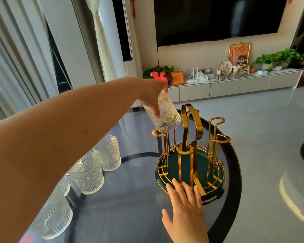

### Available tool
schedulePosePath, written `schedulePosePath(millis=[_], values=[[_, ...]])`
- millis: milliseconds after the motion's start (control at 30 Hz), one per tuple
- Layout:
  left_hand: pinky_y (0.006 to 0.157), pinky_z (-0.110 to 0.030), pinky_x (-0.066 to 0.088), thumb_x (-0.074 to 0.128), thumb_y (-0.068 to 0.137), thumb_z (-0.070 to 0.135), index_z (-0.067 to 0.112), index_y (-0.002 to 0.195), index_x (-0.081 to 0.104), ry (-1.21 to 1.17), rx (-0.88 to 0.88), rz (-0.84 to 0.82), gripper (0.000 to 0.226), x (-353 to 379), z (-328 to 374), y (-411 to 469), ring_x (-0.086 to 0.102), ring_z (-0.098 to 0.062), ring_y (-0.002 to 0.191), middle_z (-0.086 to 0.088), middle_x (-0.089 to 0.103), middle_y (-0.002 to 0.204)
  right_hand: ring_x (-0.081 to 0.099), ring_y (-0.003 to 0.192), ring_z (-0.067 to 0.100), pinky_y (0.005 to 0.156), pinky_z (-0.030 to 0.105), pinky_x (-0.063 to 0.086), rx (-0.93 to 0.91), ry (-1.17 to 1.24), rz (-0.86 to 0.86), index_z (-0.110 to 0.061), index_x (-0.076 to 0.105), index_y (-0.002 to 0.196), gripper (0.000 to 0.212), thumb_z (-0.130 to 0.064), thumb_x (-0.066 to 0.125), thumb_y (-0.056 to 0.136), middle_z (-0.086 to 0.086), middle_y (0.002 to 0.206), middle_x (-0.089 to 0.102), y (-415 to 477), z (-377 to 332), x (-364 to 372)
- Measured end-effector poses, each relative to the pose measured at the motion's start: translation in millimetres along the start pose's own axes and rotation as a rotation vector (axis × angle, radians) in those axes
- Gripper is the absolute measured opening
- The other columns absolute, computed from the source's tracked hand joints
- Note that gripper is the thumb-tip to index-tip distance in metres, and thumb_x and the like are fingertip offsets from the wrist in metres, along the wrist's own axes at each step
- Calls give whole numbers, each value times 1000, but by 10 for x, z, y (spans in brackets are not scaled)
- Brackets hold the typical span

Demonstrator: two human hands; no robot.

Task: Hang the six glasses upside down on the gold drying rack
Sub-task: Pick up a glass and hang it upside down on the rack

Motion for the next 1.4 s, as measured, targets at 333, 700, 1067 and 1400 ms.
schedulePosePath(millis=[333,700,1067,1400], values=[[95,-41,45,73,60,47,14,128,38,-103,-71,-33,83,258,88,117,53,-29,109,-9,51,128,71,82,21,67,50,55,-8,-41,-35,-21,72,85,68,-49,87,25,0,93,75,15,7,-17],[76,-32,39,77,59,39,16,124,32,-203,-65,-27,82,484,102,124,43,-20,90,-10,50,119,71,80,23,83,46,46,-19,-49,-19,-19,73,83,68,-47,88,23,2,92,75,25,12,-8],[82,-32,37,76,61,35,17,124,35,-245,-39,-32,78,573,95,142,42,-21,99,-10,47,127,71,81,21,65,52,54,4,-53,-104,-21,73,82,69,-50,87,22,0,92,75,33,10,-8],[96,-37,37,71,67,38,14,124,39,-266,-55,20,70,518,57,43,43,-27,119,-9,46,133,72,80,22,65,53,54,5,-29,-167,-20,73,82,68,-48,88,22,1,91,75,42,-4,-25]])
Point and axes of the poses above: each hand's wrist, its own y-axis towards the middle knuckle, its own x-axis out of the palm, z = x × y, the point moved 3 cm from there along y, towards the middle knuckle
